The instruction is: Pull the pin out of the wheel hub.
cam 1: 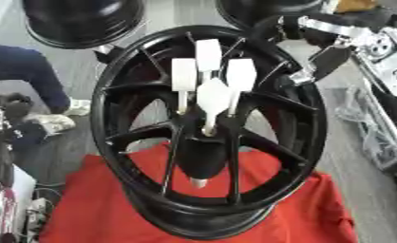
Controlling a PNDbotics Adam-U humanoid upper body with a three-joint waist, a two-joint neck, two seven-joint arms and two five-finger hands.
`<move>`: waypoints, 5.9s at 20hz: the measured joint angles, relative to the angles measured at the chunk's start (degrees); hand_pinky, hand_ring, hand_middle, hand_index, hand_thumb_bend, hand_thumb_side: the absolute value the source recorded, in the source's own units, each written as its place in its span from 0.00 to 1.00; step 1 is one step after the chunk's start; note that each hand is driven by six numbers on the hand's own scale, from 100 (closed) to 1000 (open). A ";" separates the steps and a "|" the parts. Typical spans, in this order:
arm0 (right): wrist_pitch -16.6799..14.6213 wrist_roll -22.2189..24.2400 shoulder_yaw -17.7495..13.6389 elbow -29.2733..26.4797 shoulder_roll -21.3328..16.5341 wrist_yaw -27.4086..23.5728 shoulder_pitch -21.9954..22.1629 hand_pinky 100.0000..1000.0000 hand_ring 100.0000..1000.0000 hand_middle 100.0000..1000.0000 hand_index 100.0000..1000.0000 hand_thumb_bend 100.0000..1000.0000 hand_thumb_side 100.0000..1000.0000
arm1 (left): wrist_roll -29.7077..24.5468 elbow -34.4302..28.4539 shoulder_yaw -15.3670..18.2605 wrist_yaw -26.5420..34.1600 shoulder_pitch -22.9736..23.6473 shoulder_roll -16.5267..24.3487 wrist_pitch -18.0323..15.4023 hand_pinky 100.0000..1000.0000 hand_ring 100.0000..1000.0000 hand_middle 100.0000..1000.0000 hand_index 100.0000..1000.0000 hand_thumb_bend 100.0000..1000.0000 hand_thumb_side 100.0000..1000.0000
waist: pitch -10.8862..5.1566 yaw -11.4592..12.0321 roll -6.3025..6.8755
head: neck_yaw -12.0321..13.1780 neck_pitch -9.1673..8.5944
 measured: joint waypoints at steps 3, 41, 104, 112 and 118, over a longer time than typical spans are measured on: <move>-0.24 0.12 -0.04 1.20 1.33 0.86 -0.37 0.81 0.84 0.79 0.92 0.65 0.27 | -0.02 0.02 -0.01 0.00 -0.02 -0.01 0.01 0.65 0.81 0.66 0.64 0.19 0.80 | 0.01 0.11 0.01 | -0.05 0.00; -0.87 -2.58 0.32 5.10 8.58 2.39 -1.88 0.74 0.68 0.48 0.45 0.40 0.12 | -0.14 0.49 -0.02 0.00 -0.03 -0.48 0.11 0.65 0.82 0.66 0.64 0.19 0.80 | 0.04 0.25 -0.01 | -0.72 0.00; 8.98 -40.61 -39.59 21.21 2.75 -7.18 30.87 0.77 0.78 0.73 0.81 0.56 0.30 | 2.67 0.64 2.56 -0.07 -0.07 0.45 0.31 0.65 0.83 0.66 0.64 0.19 0.80 | 0.72 -6.39 0.63 | 2.46 -0.03; 1.02 -48.49 -38.10 8.39 8.25 -5.41 38.44 0.76 0.77 0.72 0.80 0.54 0.31 | 1.84 0.66 1.78 -0.07 0.46 -0.03 0.28 0.65 0.83 0.67 0.64 0.19 0.80 | -0.26 -5.00 0.53 | 1.49 -0.01; -4.65 -48.44 -34.69 -1.57 12.34 -4.21 39.35 0.76 0.77 0.72 0.81 0.54 0.32 | 1.60 0.66 1.74 -0.07 0.46 -0.06 0.29 0.65 0.83 0.67 0.64 0.19 0.80 | -0.26 -5.01 0.62 | 1.38 -0.01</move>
